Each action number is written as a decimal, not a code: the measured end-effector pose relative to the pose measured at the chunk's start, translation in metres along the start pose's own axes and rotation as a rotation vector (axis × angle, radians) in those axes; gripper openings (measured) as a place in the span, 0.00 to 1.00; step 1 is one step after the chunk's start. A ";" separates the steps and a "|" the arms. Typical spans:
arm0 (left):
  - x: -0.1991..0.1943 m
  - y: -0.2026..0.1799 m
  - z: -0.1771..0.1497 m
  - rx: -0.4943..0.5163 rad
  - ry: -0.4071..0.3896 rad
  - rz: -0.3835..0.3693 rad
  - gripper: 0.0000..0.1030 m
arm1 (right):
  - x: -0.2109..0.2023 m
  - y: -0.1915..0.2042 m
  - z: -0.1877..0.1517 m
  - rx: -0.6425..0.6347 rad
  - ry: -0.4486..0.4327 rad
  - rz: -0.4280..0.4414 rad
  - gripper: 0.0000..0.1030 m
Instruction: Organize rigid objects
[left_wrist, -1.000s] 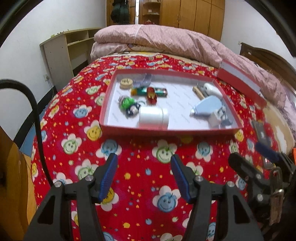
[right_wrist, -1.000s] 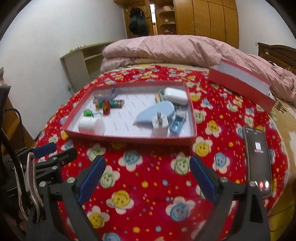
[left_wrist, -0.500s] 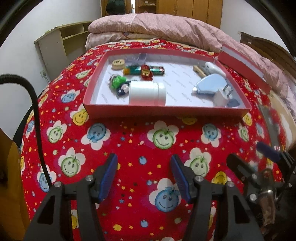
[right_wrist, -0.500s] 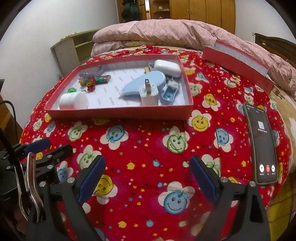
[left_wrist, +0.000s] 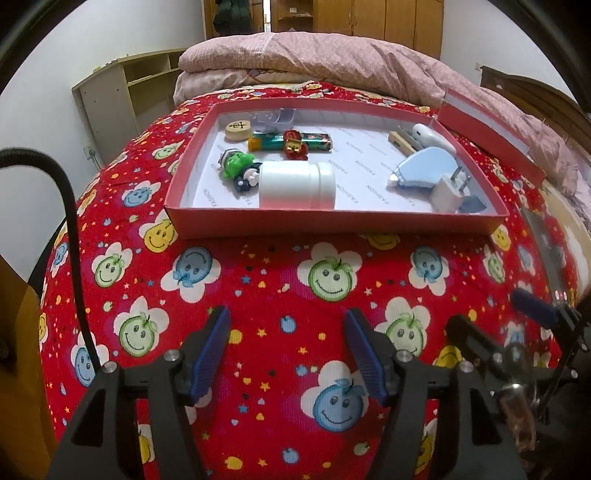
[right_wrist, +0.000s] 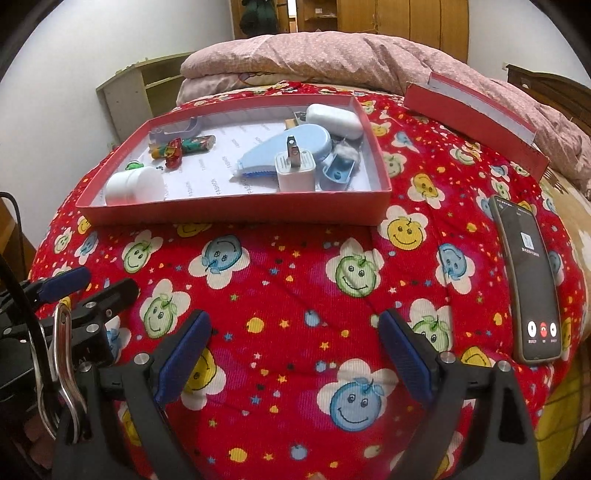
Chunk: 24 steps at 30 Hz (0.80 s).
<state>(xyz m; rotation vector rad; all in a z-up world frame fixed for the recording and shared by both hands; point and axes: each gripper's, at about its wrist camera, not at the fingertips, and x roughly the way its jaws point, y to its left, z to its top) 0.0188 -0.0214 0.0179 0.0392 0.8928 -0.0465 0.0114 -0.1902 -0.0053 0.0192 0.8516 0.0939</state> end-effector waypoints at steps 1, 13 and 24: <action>0.000 0.000 0.000 0.000 0.000 0.000 0.66 | 0.000 0.000 0.000 0.000 -0.001 0.000 0.92; 0.000 0.000 0.000 -0.002 0.000 0.001 0.67 | 0.000 -0.001 0.000 0.000 -0.001 0.000 0.92; 0.001 0.001 0.000 -0.004 0.003 0.009 0.71 | 0.000 -0.001 -0.001 0.001 -0.001 0.001 0.92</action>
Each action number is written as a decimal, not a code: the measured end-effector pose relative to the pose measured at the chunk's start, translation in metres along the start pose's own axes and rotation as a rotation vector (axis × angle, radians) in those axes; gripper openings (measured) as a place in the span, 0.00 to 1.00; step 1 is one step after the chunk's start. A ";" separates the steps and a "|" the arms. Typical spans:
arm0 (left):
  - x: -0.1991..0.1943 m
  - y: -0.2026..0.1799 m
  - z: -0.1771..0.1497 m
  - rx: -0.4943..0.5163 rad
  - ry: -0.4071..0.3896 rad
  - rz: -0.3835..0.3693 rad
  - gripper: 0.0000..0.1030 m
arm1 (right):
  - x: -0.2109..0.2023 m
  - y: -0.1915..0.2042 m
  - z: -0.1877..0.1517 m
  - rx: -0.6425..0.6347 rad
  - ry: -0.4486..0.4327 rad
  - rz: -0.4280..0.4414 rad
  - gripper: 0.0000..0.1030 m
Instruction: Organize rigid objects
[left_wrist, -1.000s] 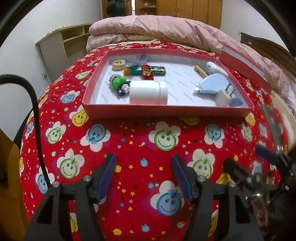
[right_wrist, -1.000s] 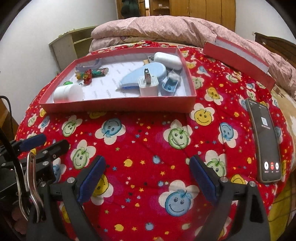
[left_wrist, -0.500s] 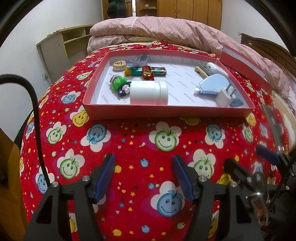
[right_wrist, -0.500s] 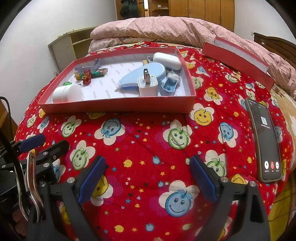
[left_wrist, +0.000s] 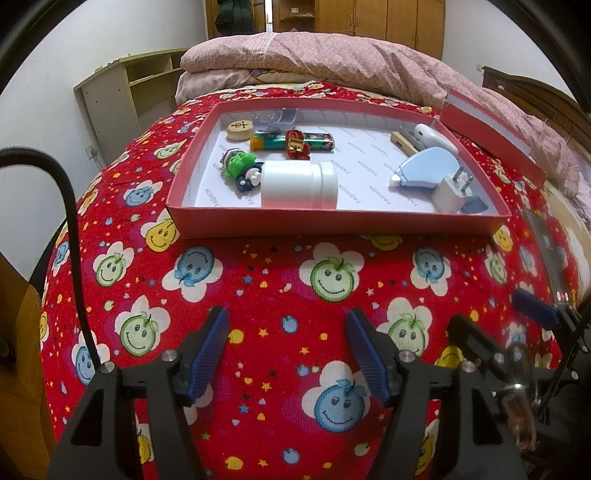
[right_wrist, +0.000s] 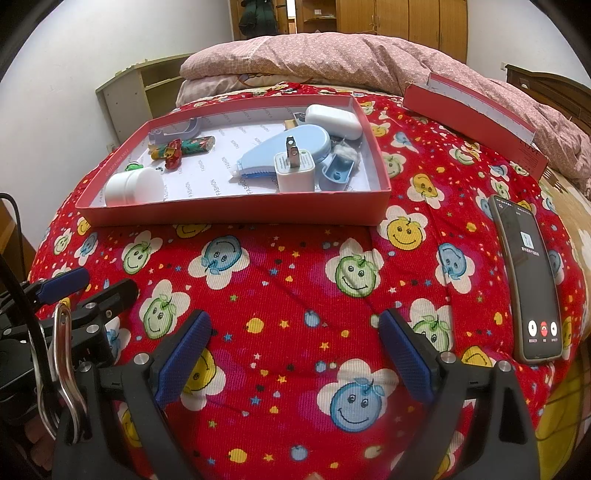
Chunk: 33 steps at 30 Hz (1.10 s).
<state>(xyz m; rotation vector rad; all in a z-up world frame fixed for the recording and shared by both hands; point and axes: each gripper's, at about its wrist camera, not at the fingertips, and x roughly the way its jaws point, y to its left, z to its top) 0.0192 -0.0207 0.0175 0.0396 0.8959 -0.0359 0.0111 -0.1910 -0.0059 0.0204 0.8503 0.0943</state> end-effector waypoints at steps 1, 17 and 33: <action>0.000 0.001 0.000 -0.004 0.002 0.004 0.73 | 0.000 0.000 0.000 0.000 0.000 0.000 0.92; 0.002 0.005 0.001 -0.017 0.004 0.011 0.76 | 0.000 0.000 0.000 0.000 -0.001 0.000 0.92; 0.001 0.005 0.001 -0.017 0.003 0.011 0.76 | 0.000 0.000 -0.001 0.000 -0.002 0.000 0.92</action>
